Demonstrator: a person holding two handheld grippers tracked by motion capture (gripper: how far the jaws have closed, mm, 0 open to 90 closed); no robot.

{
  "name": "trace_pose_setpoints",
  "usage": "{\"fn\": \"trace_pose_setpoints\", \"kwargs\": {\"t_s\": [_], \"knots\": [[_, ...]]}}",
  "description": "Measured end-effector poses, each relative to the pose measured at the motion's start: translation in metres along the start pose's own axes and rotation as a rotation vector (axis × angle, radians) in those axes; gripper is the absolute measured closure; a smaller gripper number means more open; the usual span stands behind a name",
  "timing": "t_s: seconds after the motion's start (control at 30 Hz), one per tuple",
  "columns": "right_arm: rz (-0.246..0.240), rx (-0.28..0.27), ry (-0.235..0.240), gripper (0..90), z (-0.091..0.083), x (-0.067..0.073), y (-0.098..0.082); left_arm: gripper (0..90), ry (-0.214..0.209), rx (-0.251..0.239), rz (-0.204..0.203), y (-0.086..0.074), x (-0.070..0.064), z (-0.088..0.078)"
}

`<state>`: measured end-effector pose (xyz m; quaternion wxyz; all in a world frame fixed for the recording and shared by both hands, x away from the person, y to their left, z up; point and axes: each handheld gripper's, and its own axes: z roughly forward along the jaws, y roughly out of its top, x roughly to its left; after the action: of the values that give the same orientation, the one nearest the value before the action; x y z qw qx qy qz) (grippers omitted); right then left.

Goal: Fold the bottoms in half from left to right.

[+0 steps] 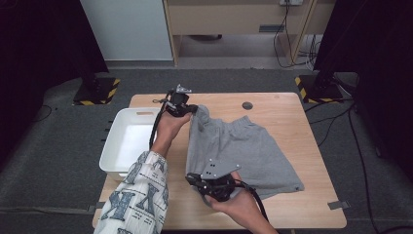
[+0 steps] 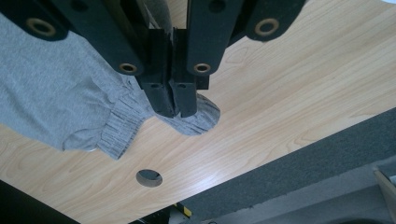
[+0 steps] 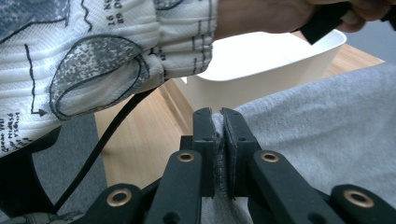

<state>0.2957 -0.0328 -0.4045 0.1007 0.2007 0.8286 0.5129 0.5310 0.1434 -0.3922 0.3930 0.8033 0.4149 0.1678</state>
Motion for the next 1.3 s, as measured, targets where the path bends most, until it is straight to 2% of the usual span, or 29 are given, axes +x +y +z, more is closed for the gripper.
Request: {"fn": "trace_pose_setpoints", "kwargs": {"t_s": [0.07, 0.4, 0.8, 1.3], "knots": [[0.006, -0.013, -0.004, 85.3, -0.003, -0.002, 0.001, 87.8, -0.004, -0.007, -0.014, 0.0, 0.003, -0.001], [-0.004, -0.031, 0.006, 85.3, 0.0, 0.001, 0.009, 87.8, -0.007, -0.015, -0.01, 0.001, 0.003, -0.005], [-0.022, -0.047, 0.022, 85.4, 0.015, 0.013, 0.029, 87.8, -0.004, -0.022, -0.022, -0.002, 0.018, -0.022], [-0.024, -0.066, 0.042, 85.4, 0.029, 0.023, 0.042, 87.7, 0.011, -0.015, -0.032, -0.009, 0.032, -0.039]]}}
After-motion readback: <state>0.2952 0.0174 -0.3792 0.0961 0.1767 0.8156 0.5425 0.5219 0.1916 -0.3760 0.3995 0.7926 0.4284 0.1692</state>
